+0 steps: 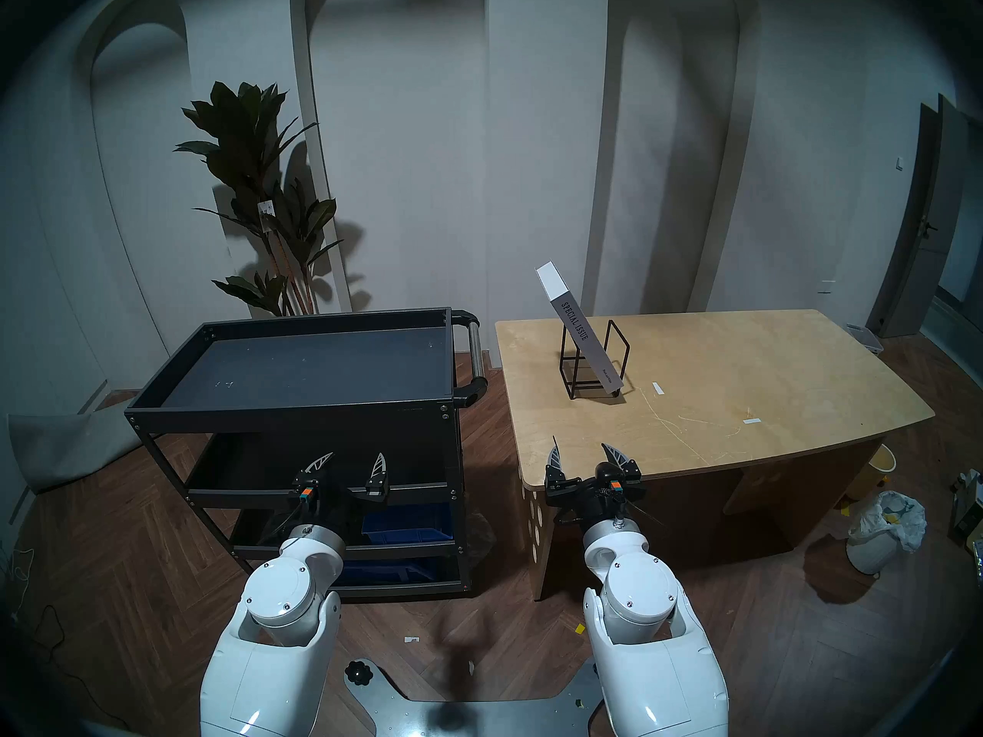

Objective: Transfer books between table and cart

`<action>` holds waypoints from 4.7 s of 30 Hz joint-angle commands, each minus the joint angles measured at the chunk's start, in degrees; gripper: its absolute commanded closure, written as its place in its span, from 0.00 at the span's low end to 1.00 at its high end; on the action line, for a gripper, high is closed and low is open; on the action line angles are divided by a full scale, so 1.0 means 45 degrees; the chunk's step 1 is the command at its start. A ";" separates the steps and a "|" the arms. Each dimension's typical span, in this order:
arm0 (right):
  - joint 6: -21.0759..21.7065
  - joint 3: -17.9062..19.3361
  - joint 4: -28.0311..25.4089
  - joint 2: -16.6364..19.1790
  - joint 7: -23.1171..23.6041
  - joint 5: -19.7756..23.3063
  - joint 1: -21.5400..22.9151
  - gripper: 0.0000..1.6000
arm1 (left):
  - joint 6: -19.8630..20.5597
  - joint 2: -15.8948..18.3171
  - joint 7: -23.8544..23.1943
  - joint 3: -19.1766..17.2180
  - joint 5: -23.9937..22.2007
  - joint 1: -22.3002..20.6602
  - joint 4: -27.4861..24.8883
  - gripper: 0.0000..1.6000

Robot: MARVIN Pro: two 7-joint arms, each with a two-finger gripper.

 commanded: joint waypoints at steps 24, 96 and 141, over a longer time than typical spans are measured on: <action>-0.1626 0.1679 0.1560 0.2548 0.1169 -0.0900 0.3084 0.00 | 0.0640 0.0329 0.0788 -0.0279 0.1167 0.0116 -0.3898 0.00; -0.4233 -0.1041 1.1796 0.2437 -0.0977 -0.4448 1.0490 0.00 | 0.3100 0.0555 0.1606 0.0920 0.2241 0.0539 -0.5413 0.00; -0.5805 -0.1882 1.6840 0.1723 -0.3352 -0.5964 1.3275 0.00 | 0.3088 0.0566 0.1476 0.0225 0.1654 0.1009 -0.5691 0.00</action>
